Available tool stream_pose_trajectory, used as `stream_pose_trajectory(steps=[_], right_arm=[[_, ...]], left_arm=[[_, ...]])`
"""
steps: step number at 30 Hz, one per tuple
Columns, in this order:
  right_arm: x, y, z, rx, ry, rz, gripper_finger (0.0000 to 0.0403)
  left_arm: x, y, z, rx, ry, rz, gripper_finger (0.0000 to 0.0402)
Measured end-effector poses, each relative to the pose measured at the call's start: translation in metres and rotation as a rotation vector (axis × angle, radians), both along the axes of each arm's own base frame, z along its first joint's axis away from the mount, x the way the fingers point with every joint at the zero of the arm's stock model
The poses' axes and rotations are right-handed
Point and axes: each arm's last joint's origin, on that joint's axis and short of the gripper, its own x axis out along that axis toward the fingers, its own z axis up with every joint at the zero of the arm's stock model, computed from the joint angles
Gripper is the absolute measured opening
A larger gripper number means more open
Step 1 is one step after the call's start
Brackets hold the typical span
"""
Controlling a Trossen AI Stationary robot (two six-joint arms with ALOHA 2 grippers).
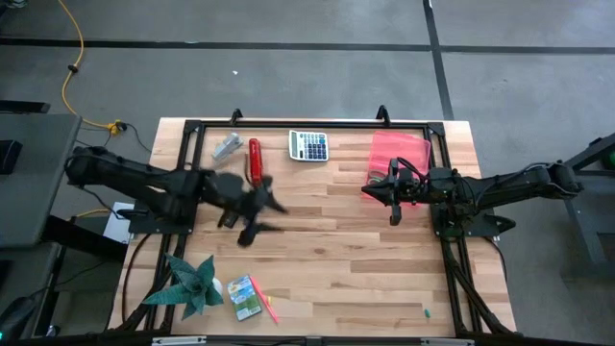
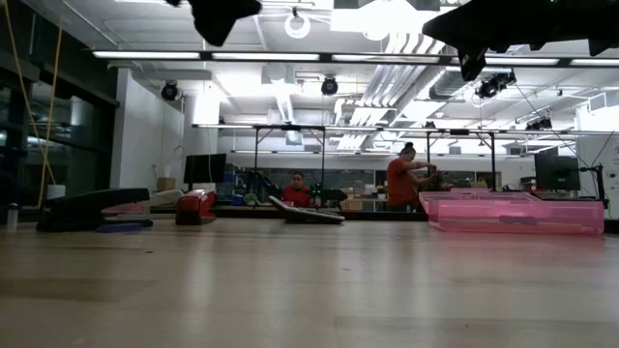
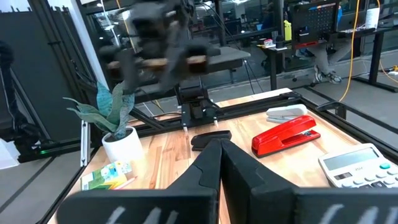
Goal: Pack school essentials
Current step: Put the pink pencil into the pink supply box
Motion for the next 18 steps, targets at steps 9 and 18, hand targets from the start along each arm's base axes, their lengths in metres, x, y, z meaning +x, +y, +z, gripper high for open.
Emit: stream_pose_trajectory(steps=[9,18], right_arm=[[0.0,0.0,-0.001,0.003,0.015,0.011,0.0],[0.0,0.0,-0.004,-0.001,0.042,0.015,0.0]], left_arm=[[0.034,-0.101,-0.007,0.146,0.374,-0.366,0.0225],[0.077,-0.187,-0.057,0.232,0.502,-0.528,0.0225]])
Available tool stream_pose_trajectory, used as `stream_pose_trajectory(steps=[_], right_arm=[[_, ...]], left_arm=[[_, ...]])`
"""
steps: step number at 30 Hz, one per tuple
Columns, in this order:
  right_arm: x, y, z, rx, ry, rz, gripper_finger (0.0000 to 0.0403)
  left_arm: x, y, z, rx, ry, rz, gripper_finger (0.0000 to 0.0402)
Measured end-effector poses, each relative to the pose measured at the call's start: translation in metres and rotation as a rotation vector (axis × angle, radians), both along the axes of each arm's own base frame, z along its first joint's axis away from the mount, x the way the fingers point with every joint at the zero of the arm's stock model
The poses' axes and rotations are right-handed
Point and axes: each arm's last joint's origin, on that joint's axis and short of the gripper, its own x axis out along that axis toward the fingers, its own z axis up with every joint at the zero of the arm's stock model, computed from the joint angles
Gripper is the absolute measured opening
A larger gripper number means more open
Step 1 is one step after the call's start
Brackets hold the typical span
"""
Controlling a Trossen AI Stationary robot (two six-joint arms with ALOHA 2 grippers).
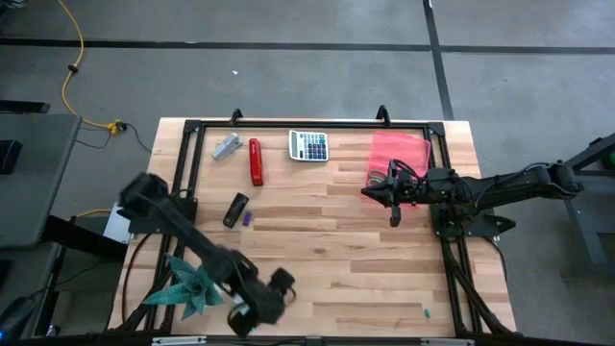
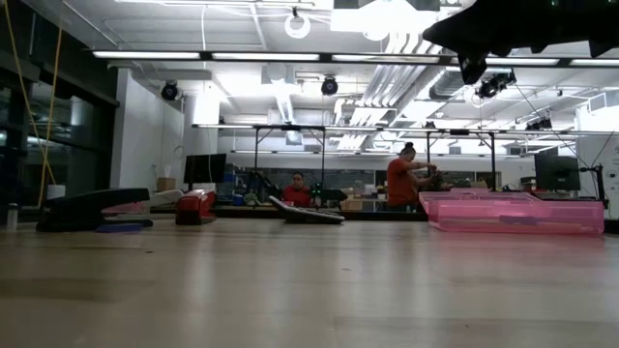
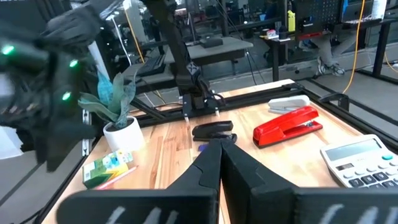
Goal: Pack school essentials
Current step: Put the pink pencil into the pink supply box
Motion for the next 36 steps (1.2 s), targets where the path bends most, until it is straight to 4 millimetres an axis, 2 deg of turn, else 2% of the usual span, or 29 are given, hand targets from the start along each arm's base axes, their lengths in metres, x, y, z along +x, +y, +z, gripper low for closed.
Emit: stream_pose_trajectory(steps=[5,14,22,30,36], right_arm=[[0.0,0.0,-0.001,0.002,0.011,0.0,0.0],[0.0,0.0,-0.002,0.001,0.018,0.0,0.0],[0.0,0.0,-0.003,0.001,0.026,-0.001,0.0],[0.0,0.0,-0.003,0.001,0.027,-0.001,0.0],[0.0,0.0,-0.003,0.003,0.026,-0.001,0.0]], left_arm=[[0.015,-0.023,-0.035,0.024,0.085,0.003,0.0225],[0.015,-0.027,-0.072,0.087,0.221,0.045,0.0204],[0.013,-0.025,-0.082,0.139,0.271,0.058,0.0164],[0.014,-0.025,-0.095,0.169,0.291,0.021,0.0099],[0.016,-0.021,-0.096,0.166,0.298,0.029,0.0041]])
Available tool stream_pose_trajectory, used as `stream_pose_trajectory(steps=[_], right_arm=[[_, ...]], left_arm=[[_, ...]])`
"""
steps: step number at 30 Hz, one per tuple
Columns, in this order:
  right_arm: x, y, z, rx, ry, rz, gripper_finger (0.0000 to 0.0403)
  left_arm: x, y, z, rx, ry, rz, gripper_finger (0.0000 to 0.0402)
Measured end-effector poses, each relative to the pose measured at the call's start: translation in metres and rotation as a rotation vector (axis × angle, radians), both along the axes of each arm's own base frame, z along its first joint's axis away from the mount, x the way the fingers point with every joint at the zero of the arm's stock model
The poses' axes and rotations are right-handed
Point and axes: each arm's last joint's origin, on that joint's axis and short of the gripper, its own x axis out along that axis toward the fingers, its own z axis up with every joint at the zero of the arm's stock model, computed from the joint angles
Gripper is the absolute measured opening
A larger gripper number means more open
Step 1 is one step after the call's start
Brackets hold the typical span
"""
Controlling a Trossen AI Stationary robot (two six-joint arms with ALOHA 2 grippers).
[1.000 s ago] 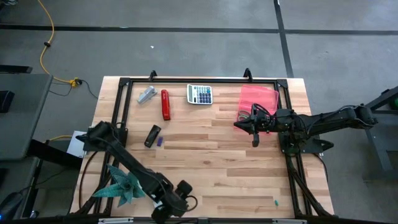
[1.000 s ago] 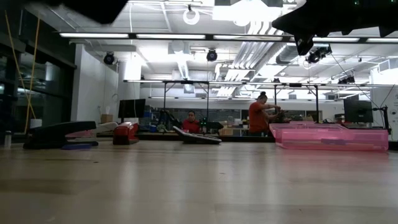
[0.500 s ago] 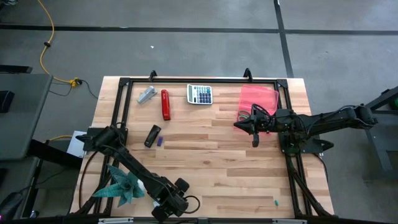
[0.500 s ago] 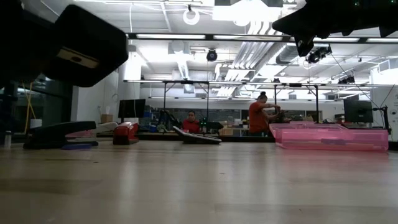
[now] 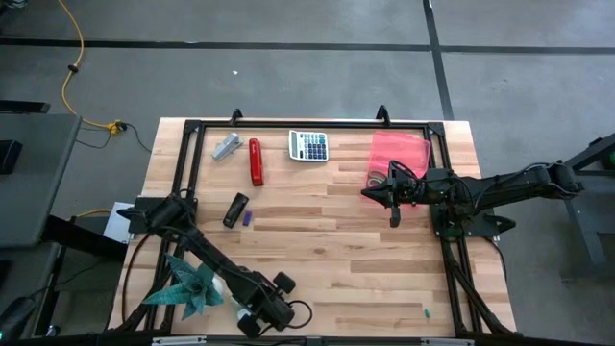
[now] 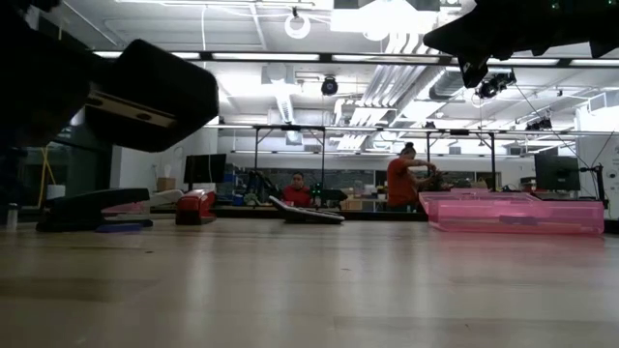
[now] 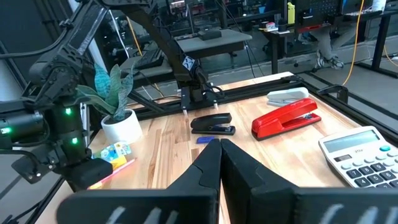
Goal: Pack school essentials
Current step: Put the pink pencil into the pink supply box
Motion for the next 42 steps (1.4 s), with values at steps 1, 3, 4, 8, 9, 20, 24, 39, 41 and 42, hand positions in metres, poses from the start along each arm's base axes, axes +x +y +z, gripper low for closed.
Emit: stream_pose_trajectory(steps=[1,3,4,8,9,20,24,39,41,42], right_arm=[[0.0,0.0,0.0,0.001,0.0,0.0,0.0],[0.0,0.0,0.0,0.001,0.0,0.0,0.0],[0.0,0.0,0.0,0.001,0.0,0.0,0.0],[0.0,0.0,0.0,0.002,-0.001,0.0,0.0],[0.0,0.0,0.0,0.002,-0.001,0.0,0.0],[0.0,0.0,0.001,0.002,-0.007,0.0,0.0],[0.0,0.0,0.002,0.002,-0.018,0.0,0.0],[0.0,0.001,0.005,0.042,-0.058,0.022,0.0],[0.0,0.001,0.006,0.044,-0.067,0.044,0.0],[0.0,0.001,0.007,0.045,-0.073,0.045,0.0]], left_arm=[[0.001,0.001,0.0,-0.005,0.002,0.001,0.0025],[0.002,0.003,0.001,-0.012,0.004,0.009,0.0009],[0.004,0.004,0.002,-0.015,0.006,0.015,0.0009],[0.01,0.006,0.005,-0.028,0.0,0.0,0.0005],[0.012,0.007,0.006,-0.034,-0.005,-0.002,0.0003],[0.023,0.044,0.068,-0.119,-0.147,-0.038,0.0001],[0.021,0.071,0.111,-0.167,-0.258,-0.037,0.0],[-0.03,0.242,0.2,-0.248,-0.998,0.566,0.0],[-0.042,0.253,0.189,-0.306,-1.094,0.636,0.0],[-0.047,0.257,0.182,-0.336,-1.138,0.669,0.0]])
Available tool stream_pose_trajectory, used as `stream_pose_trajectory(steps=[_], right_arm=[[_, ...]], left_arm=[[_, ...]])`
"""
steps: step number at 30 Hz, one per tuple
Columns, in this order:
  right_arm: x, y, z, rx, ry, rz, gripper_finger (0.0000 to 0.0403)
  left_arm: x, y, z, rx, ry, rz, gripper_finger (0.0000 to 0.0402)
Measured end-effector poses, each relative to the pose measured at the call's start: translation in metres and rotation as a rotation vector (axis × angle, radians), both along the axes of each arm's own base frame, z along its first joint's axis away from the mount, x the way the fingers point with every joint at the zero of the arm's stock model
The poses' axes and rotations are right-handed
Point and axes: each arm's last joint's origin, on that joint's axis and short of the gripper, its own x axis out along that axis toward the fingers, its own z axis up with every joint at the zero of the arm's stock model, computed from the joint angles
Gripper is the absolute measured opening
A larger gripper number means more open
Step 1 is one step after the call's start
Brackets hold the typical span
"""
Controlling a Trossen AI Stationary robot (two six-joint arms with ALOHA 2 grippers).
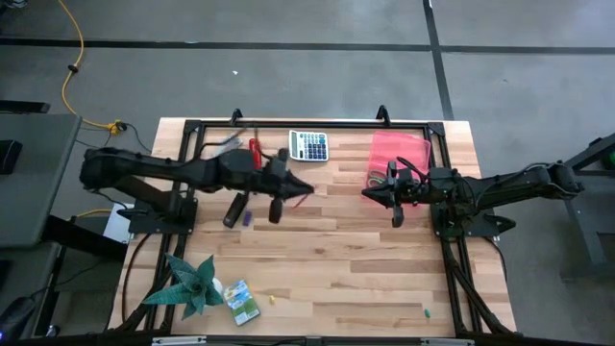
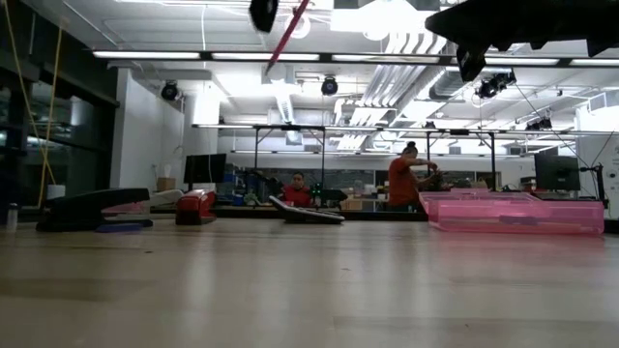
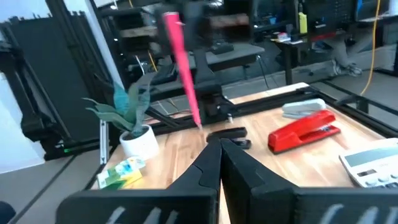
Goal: Pack school essentials
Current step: Put the pink pencil into the pink supply box
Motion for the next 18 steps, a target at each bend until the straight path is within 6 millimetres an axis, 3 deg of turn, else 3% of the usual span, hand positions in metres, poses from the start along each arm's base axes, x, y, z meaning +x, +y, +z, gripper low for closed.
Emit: stream_pose_trajectory(steps=[7,10,18], right_arm=[[0.0,0.0,0.003,0.0,-0.037,-0.001,0.0],[0.0,0.0,0.003,-0.009,-0.036,-0.001,0.0],[0.0,0.0,0.003,-0.009,-0.034,-0.002,0.0]], left_arm=[[-0.024,0.017,-0.037,-0.155,-0.327,0.135,0.0],[-0.027,0.018,-0.049,-0.176,-0.36,0.169,0.0],[-0.028,0.018,-0.047,-0.165,-0.385,0.17,0.0]])
